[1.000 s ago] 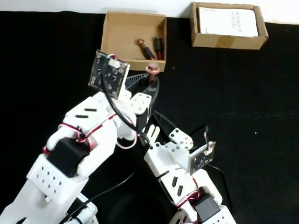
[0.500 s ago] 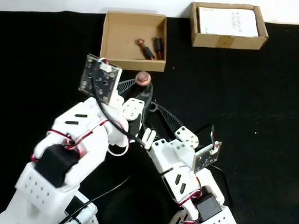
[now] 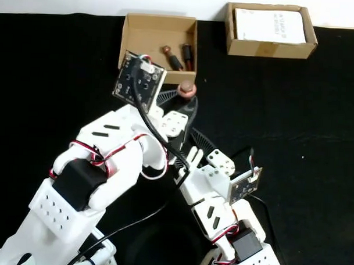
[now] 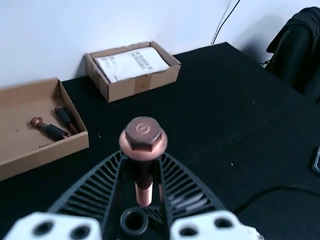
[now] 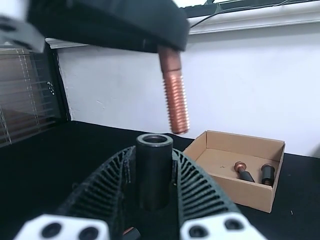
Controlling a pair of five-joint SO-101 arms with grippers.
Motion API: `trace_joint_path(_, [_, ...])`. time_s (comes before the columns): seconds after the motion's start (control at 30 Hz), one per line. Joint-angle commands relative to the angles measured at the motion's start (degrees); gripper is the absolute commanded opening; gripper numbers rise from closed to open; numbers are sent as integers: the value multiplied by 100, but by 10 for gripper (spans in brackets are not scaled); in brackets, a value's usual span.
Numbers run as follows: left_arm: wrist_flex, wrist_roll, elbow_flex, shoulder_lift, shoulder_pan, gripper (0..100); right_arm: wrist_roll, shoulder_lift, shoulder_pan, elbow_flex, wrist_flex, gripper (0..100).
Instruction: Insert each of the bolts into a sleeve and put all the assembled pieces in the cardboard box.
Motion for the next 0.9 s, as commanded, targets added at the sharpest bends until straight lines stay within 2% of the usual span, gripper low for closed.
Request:
trace_joint_path(0.0, [114,26,-330,4,22,10,-18,-84,57,716,-92,7])
trace_joint_path(0.17, [492,0,-664,22,22,10,-9,-84,57,716,-92,7])
trace_joint_path(0.43, [554,-9,-804,470,22,10,-9,-84,57,716,-92,7])
trace_joint_path(0.87, [1116,-18,-1429,620,-4,10,141,-84,57,716,-92,7])
